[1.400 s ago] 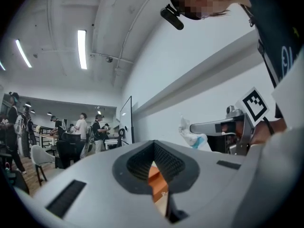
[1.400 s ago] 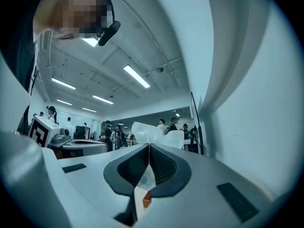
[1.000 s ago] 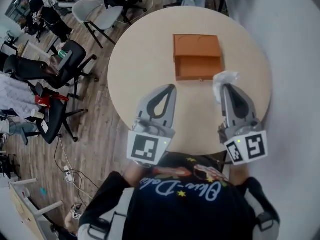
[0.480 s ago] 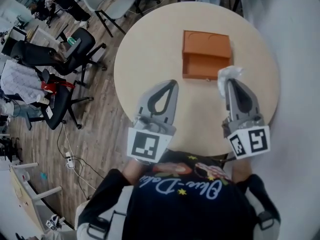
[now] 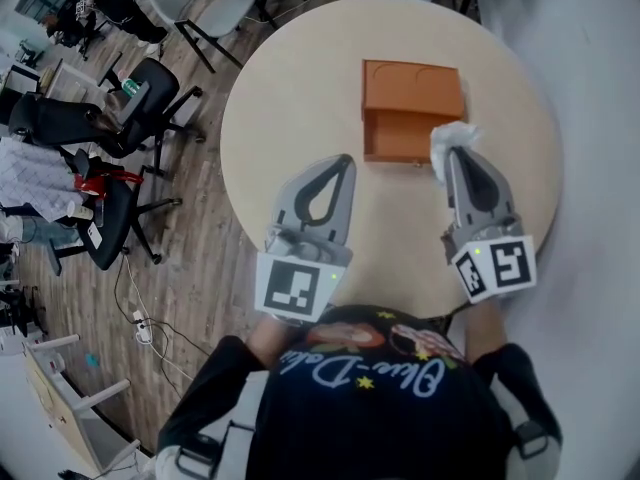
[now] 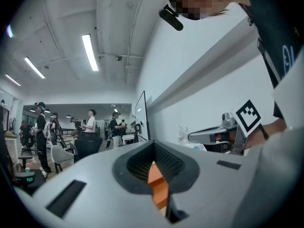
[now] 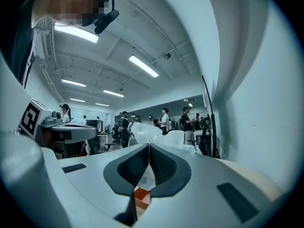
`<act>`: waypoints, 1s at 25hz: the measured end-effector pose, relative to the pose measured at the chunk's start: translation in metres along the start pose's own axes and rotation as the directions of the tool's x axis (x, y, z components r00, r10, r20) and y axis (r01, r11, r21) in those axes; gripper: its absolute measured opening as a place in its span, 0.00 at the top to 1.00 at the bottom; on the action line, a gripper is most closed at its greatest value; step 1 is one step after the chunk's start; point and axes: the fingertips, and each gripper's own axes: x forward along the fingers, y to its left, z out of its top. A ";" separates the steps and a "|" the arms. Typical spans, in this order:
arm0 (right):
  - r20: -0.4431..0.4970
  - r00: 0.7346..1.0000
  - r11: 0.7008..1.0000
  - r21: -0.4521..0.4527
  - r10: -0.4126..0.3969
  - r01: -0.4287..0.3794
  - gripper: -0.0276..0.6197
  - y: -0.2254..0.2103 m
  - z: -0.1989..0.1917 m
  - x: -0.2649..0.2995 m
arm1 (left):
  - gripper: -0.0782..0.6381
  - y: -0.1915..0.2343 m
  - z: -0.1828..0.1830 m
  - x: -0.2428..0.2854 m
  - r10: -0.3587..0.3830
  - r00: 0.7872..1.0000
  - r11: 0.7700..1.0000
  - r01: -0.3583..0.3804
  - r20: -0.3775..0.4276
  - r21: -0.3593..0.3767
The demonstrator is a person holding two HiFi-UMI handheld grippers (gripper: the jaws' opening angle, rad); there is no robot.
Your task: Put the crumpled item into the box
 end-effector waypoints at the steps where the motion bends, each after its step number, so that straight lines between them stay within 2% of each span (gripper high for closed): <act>1: -0.009 1.000 1.000 -0.004 -0.001 0.001 0.95 -0.002 -0.003 0.004 | 0.90 0.001 -0.002 0.002 0.000 1.000 1.000 0.000 -0.003 -0.005; 14: -0.146 0.989 1.000 0.014 -0.004 0.006 0.95 -0.021 -0.053 0.056 | 0.90 0.019 -0.020 0.037 -0.011 1.000 0.998 0.010 -0.021 -0.055; 19: -0.167 0.986 1.000 0.015 0.011 -0.009 0.95 -0.026 -0.075 0.069 | 0.90 0.021 -0.032 0.047 -0.015 0.999 0.998 0.012 -0.033 -0.064; 25: -0.243 0.970 1.000 0.017 0.016 -0.012 0.95 -0.028 -0.104 0.087 | 0.90 0.025 -0.038 0.055 -0.012 0.999 0.997 0.009 -0.043 -0.077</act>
